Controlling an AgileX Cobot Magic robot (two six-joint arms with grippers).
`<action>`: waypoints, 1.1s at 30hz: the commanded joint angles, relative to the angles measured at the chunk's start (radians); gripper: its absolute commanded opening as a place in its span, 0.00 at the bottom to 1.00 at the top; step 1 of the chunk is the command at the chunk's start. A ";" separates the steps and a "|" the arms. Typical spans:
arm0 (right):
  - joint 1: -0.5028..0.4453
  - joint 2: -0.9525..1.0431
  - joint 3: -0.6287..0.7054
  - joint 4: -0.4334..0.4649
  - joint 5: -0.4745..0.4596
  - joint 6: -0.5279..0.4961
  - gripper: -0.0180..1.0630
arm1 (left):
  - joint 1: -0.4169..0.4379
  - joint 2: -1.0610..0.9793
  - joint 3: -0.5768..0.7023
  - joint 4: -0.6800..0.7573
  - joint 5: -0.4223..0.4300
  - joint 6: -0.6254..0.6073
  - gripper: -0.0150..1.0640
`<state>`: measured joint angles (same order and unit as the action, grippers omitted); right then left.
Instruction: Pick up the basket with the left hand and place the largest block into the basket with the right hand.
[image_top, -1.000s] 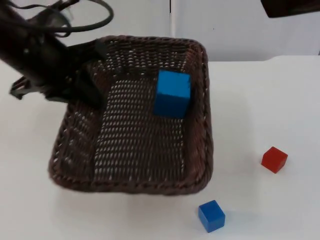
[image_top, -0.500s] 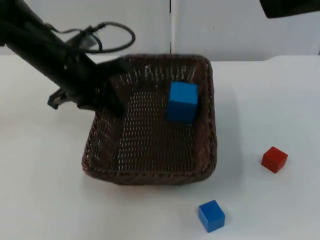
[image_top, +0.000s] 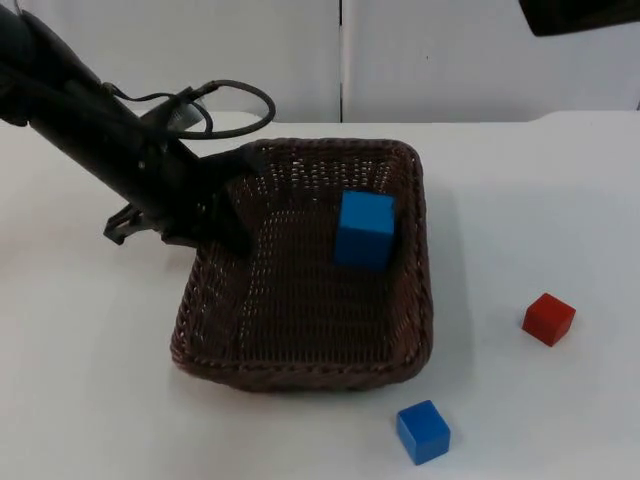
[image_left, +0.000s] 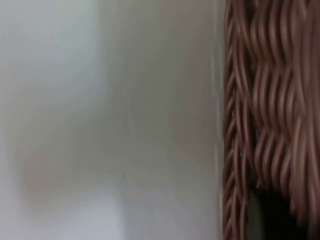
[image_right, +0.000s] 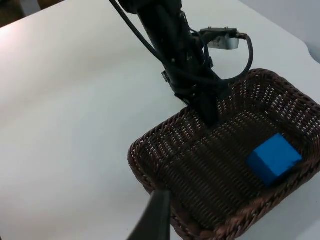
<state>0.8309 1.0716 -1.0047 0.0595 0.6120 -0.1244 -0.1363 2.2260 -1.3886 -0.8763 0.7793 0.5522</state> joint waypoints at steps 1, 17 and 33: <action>0.004 -0.006 0.002 0.005 -0.003 0.008 0.77 | -0.003 -0.013 -0.014 -0.092 0.008 0.012 0.03; 0.004 -0.006 0.002 0.005 0.039 0.008 0.76 | -0.003 -0.013 -0.014 -0.180 0.055 0.031 0.43; 0.004 -0.006 0.002 -0.022 0.047 0.002 0.76 | -0.003 -0.035 -0.014 -0.035 0.003 -0.014 0.43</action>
<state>0.8309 1.0716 -1.0047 0.0477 0.6588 -0.1204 -0.1363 2.2144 -1.3968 -0.9497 0.7910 0.5627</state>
